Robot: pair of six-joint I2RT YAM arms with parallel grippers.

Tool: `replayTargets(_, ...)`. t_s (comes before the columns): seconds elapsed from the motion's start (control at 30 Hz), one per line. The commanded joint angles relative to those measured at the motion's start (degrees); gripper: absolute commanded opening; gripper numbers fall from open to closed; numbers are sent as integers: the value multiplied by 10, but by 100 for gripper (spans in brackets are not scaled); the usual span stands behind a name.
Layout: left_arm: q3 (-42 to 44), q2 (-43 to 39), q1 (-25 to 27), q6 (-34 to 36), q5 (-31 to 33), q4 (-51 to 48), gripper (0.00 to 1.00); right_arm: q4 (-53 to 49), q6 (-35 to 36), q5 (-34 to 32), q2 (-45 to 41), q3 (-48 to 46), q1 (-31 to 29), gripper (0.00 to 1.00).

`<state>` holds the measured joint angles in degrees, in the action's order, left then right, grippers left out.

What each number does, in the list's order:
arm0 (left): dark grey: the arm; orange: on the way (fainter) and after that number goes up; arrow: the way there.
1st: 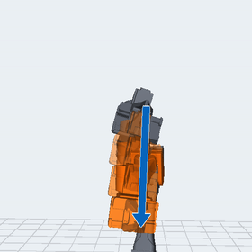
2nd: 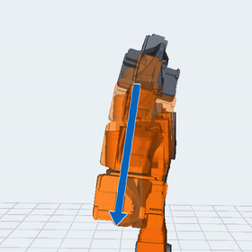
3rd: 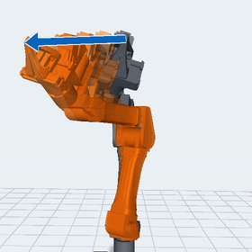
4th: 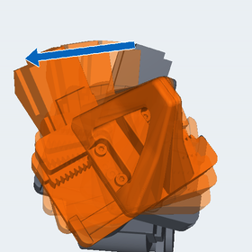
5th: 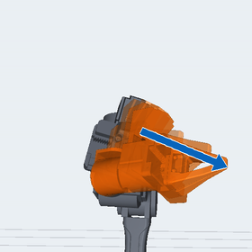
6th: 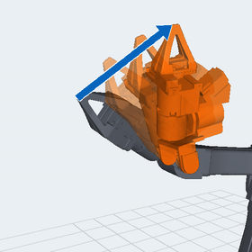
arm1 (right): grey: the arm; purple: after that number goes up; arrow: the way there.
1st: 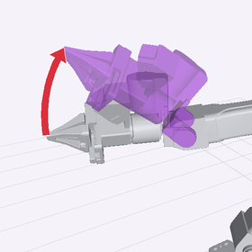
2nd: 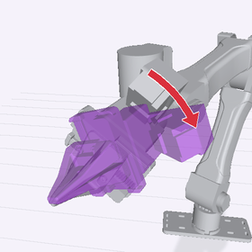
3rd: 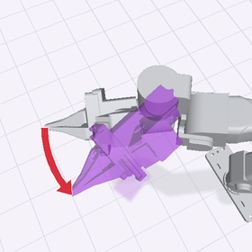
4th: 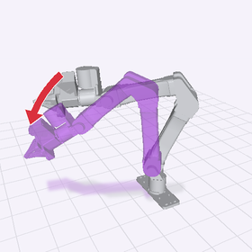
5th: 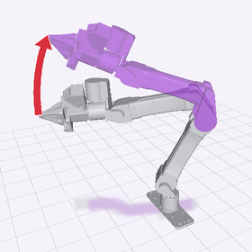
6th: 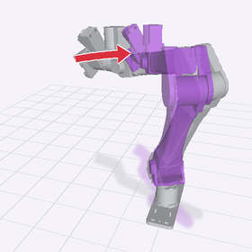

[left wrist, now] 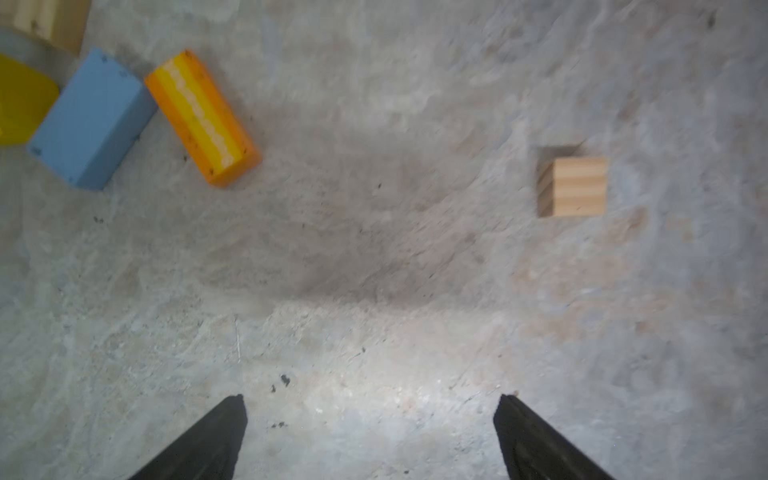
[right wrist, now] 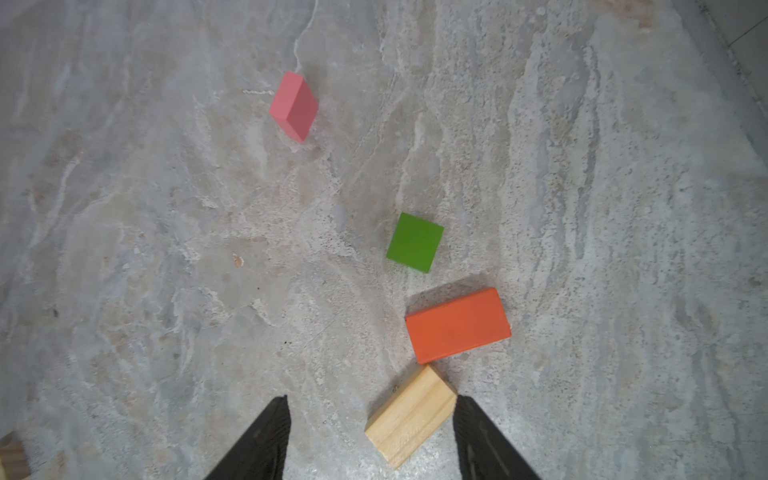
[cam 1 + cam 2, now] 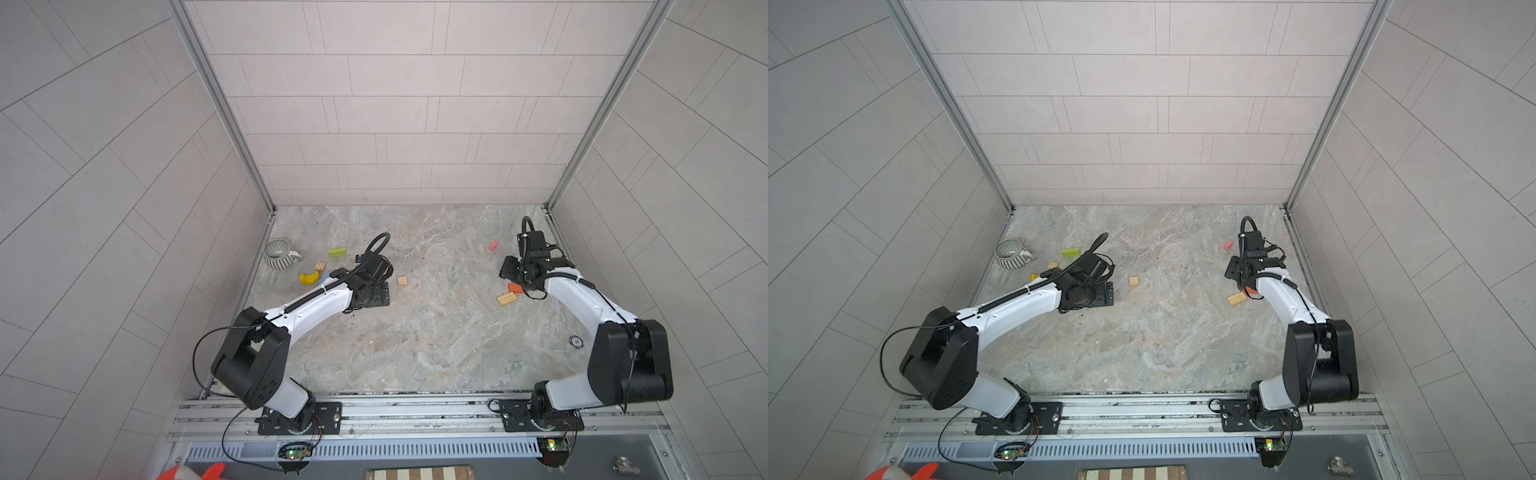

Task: Build the wood block tower
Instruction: 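Close the right gripper on the green cube while the left arm draws back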

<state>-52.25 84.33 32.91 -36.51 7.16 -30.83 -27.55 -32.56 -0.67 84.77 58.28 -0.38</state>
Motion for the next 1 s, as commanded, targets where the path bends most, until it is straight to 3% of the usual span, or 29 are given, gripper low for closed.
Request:
replayTargets(0.0, 57, -60, 1, -19, 13, 83, 98, -40, -18, -42, 42, 40, 11, 58)
replayTargets(0.13, 126, -114, 1, -12, 13, 146, 95, -75, -29, -24, 122, 97, 26, 53)
replayTargets(0.3, 158, -154, 1, 22, 57, 160, 95, -98, -32, -4, 203, 141, 48, 57)
replayTargets(0.97, 149, -136, 0, 23, 57, 140, 95, -86, -21, 12, 271, 195, 71, 62)
